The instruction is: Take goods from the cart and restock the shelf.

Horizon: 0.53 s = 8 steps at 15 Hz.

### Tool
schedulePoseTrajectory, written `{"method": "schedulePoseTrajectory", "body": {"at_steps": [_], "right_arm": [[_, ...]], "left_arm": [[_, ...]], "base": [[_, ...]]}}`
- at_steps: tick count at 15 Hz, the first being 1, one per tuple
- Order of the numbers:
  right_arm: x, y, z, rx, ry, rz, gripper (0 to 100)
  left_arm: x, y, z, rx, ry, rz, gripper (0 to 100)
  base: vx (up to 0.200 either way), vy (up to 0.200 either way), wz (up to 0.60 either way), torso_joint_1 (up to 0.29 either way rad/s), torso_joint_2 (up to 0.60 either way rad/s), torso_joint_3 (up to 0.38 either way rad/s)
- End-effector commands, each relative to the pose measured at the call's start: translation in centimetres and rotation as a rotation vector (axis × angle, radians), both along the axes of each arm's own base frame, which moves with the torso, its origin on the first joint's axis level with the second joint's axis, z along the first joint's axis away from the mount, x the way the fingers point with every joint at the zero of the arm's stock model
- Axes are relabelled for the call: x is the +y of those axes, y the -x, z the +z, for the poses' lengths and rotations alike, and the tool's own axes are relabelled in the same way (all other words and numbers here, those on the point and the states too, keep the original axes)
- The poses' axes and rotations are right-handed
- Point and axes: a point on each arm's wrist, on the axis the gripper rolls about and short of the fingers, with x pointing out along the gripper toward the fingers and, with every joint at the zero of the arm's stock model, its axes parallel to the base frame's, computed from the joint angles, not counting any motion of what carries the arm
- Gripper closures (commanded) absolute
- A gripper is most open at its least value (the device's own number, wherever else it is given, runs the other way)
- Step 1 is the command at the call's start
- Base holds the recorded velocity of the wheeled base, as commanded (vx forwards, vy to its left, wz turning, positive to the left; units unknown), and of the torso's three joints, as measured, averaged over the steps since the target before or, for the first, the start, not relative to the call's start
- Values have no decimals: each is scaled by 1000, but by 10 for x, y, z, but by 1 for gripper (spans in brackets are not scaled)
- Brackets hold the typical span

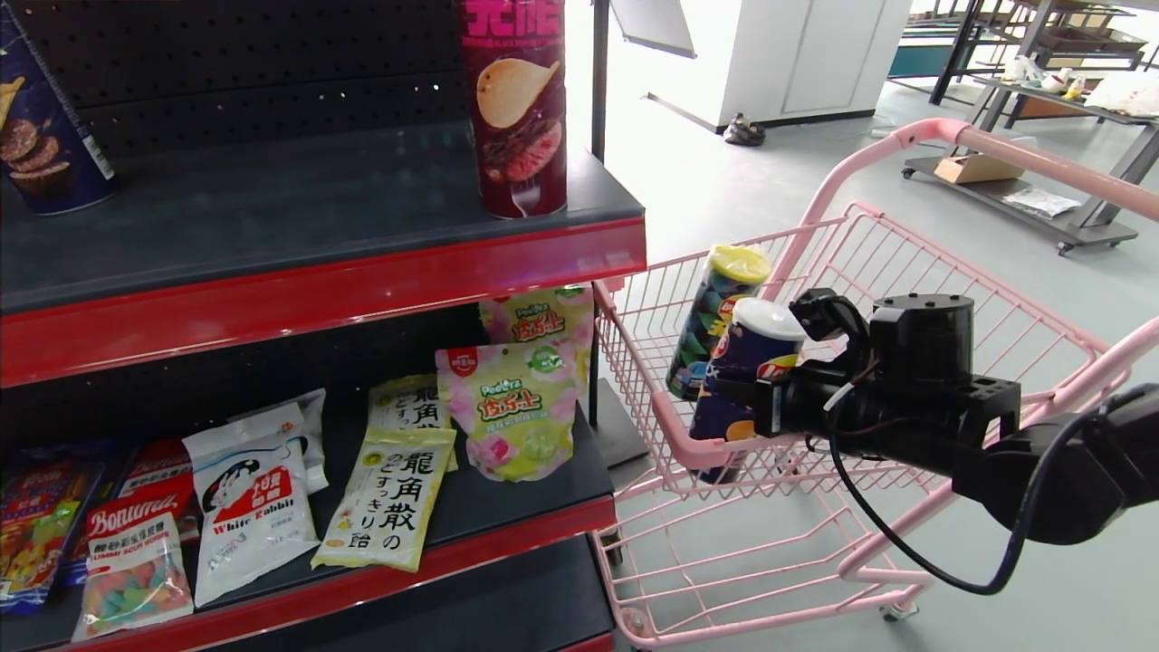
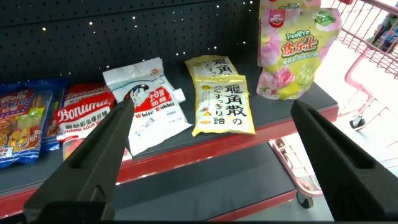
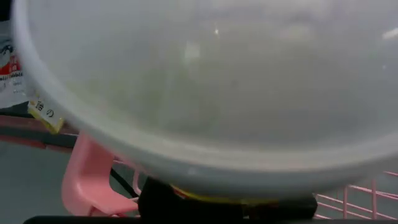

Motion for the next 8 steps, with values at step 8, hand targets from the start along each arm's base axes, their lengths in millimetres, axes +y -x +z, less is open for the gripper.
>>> {"method": "schedulePoseTrajectory", "body": {"at_steps": [8], "right_arm": [[-4,44,89,-288,-80,36,100]], "left_arm": [[0,0,0,1,2,0,0]], "base": [[0,0,0,0,0,0]]}}
